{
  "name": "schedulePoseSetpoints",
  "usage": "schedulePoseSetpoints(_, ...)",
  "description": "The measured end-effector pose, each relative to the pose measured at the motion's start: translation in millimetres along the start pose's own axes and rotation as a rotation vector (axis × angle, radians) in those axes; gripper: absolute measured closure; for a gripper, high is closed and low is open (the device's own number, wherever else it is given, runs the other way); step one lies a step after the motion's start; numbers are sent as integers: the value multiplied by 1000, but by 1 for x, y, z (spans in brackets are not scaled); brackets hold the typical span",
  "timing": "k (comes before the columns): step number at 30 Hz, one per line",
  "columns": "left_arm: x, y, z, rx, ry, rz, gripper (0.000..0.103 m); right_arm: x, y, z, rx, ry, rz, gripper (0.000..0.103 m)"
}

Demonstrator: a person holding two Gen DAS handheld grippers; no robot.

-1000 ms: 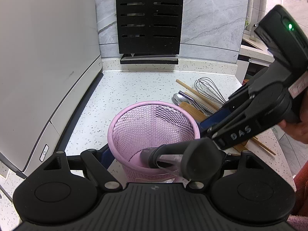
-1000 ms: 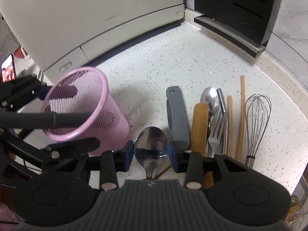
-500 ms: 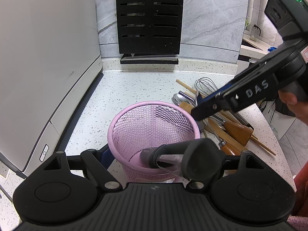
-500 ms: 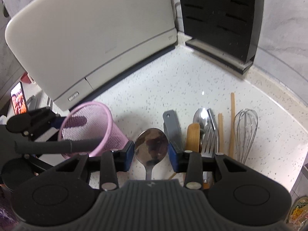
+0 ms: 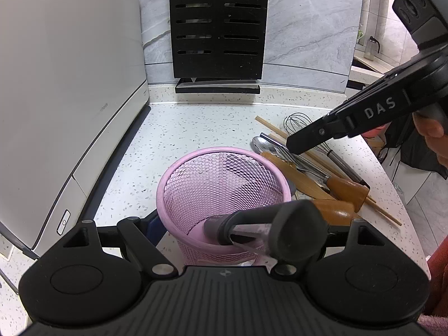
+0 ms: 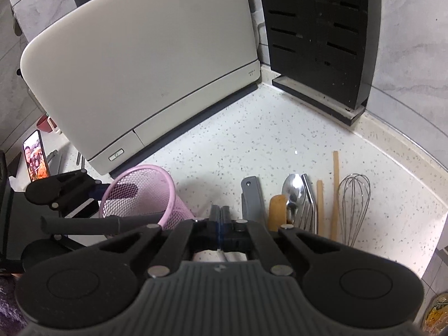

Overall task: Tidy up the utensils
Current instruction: 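Move the right gripper to the steel spoon and grasp its handle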

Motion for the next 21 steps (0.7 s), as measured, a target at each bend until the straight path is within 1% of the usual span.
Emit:
schedulePoseSetpoints(2,0,0,0,1,0,2,10,-1,-1,3,4,-8,1,103)
schedulePoseSetpoints(5,2,1,0,3,-5,1,10,1,-4,11,30,2,-2,103)
schedulePoseSetpoints(9,2,2,2,3,-4,3,10,2,-9,28,80,11,-20,96)
schedulePoseSetpoints(12,3,2,2,4,-8,6,10,5,-13,44,114,-3,-54,89)
schedulePoseSetpoints(16,6,0,1,4,-5,1,10,7,-15,58,147,-8,-67,87)
schedulePoseSetpoints(17,7,0,1,3,-6,1,10,6,-15,60,151,-12,-68,87)
schedulePoseSetpoints(18,7,0,1,3,-3,1,10,7,-13,62,131,-5,-70,85)
schedulePoseSetpoints(20,8,-1,0,2,-6,2,10,7,-13,66,140,-24,-77,77)
schedulePoseSetpoints(21,8,-1,0,1,-7,2,10,7,-14,68,142,-29,-83,76)
Point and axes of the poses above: each gripper's, at about its wrist camera, not at the fingertips, and z roughly the way its jaws point, x to its left, y to its top, the point moved 7 cm from there along z, roughly the way its jaws point, and after that the axes turned 7 degrees about z, right-handed, at the moved point
